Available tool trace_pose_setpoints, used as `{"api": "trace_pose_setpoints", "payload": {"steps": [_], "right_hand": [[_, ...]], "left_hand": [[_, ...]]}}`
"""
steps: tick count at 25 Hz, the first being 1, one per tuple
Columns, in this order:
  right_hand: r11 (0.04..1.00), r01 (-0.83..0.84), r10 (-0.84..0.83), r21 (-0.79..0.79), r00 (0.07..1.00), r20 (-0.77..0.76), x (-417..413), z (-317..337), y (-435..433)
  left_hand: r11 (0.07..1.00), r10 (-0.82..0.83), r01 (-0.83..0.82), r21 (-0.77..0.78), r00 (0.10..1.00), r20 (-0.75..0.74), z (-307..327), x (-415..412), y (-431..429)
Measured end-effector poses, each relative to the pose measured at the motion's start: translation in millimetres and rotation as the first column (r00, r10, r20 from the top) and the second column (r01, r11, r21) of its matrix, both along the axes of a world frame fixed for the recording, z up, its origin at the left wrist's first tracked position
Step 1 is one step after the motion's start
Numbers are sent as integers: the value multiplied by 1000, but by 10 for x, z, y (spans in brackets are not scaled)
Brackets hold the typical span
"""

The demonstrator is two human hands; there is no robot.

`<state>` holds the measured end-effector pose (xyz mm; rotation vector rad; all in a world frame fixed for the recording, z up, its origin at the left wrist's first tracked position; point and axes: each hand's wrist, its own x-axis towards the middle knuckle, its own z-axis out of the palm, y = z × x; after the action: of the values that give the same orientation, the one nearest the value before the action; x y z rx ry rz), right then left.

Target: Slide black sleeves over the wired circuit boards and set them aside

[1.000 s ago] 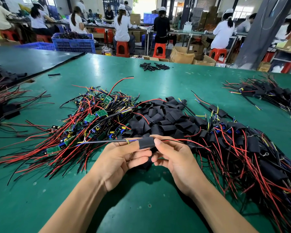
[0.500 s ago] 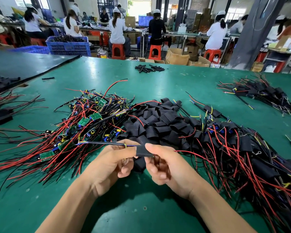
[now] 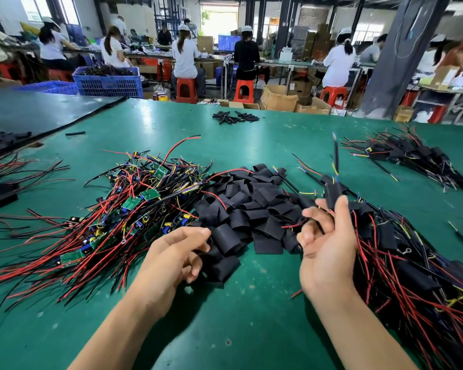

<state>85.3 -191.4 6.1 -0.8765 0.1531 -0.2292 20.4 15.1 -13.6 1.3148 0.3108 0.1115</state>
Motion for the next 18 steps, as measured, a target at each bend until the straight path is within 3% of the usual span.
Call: {"api": "trace_pose_setpoints", "payload": {"steps": [4, 9, 14, 18], "right_hand": [[996, 91, -92, -13, 994, -58, 29, -32, -4], [994, 90, -84, 65, 992, -89, 4, 6, -10], [990, 124, -114, 63, 983, -141, -2, 21, -48], [992, 127, -125, 18, 989, -76, 22, -33, -36]], "left_hand": [[974, 97, -106, 200, 994, 54, -47, -11, -31], [886, 48, -89, 456, 994, 100, -53, -48, -70], [779, 8, -82, 622, 993, 120, -36, -61, -101], [714, -42, -68, 697, 989, 139, -54, -71, -104]]}}
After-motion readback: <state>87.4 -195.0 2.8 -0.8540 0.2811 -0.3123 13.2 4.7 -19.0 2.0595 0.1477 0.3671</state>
